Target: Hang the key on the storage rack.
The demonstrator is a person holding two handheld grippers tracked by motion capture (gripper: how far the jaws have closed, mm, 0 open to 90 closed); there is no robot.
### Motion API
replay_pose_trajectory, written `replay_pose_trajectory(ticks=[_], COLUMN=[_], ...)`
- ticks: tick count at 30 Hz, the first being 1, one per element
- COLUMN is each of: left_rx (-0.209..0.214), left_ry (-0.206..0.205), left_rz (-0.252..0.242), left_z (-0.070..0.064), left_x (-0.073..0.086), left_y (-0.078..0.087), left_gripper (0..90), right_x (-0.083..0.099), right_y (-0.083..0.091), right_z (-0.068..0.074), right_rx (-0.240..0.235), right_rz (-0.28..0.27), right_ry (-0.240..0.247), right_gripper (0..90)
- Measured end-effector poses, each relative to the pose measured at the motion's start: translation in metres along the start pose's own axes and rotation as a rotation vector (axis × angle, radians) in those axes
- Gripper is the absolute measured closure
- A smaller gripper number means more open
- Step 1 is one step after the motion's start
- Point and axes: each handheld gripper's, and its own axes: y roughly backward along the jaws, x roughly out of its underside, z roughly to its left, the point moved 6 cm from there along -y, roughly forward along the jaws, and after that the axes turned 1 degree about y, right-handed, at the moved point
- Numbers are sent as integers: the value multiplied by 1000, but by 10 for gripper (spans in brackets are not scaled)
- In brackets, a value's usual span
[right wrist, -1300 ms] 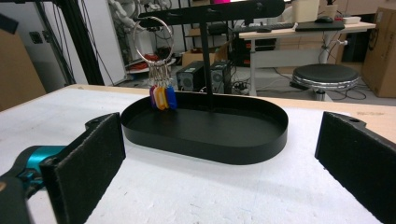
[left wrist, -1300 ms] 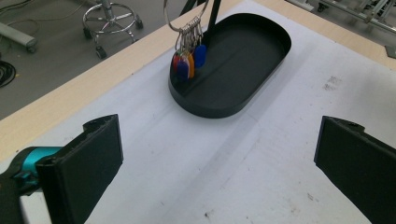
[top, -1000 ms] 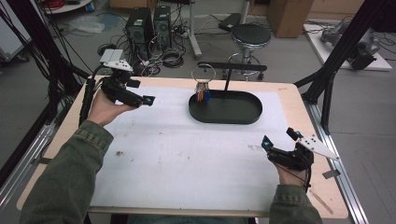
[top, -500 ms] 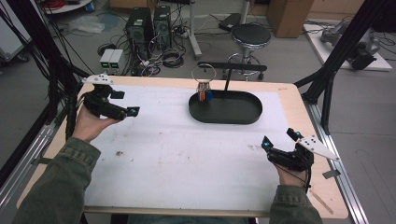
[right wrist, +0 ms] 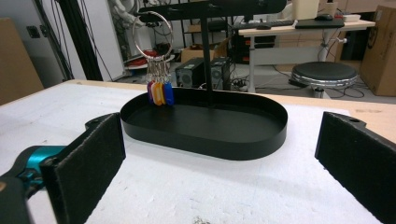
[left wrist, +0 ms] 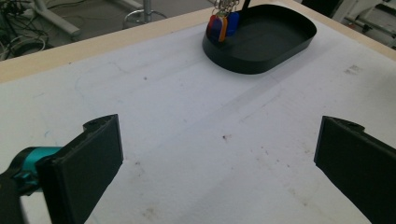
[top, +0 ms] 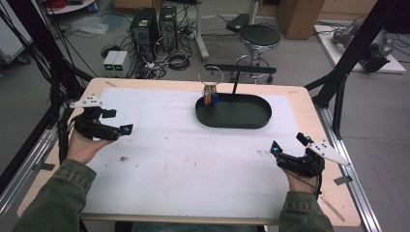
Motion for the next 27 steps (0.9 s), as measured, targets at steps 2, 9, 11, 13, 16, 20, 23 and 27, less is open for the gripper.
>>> replay_pose_trajectory(ticks=[2,9,11,13,16,20,23,27], left_rx=[-3,-45,-58,-83,-113,-158,-188,-225], left_ry=[7,31,42,58,74,102,126,142], left_rz=[-13,-63,-76,-91,-115,-140,-189,-226], left_z=[1,5,8,12,19,26,29,32], left_x=[5,19,24,29,35,43,48,56], left_y=[4,17,21,25,32,40,47,54], left_gripper=[17,17,17,17,17,17,17,17], right_x=[0,0,0,0,0,0,0,0], right_y=[0,0,0,0,1,0,1,1], right_z=[0,0,0,0,0,0,0,0], right_rx=[0,-3,-3,-3,-3,-1,0,-3], right_rz=[1,0,0,1,2,1,4,2], right_ry=[2,-2,-1,-2,-9,-11,-11,-7], right_gripper=[5,5,5,5,5,5,5,5])
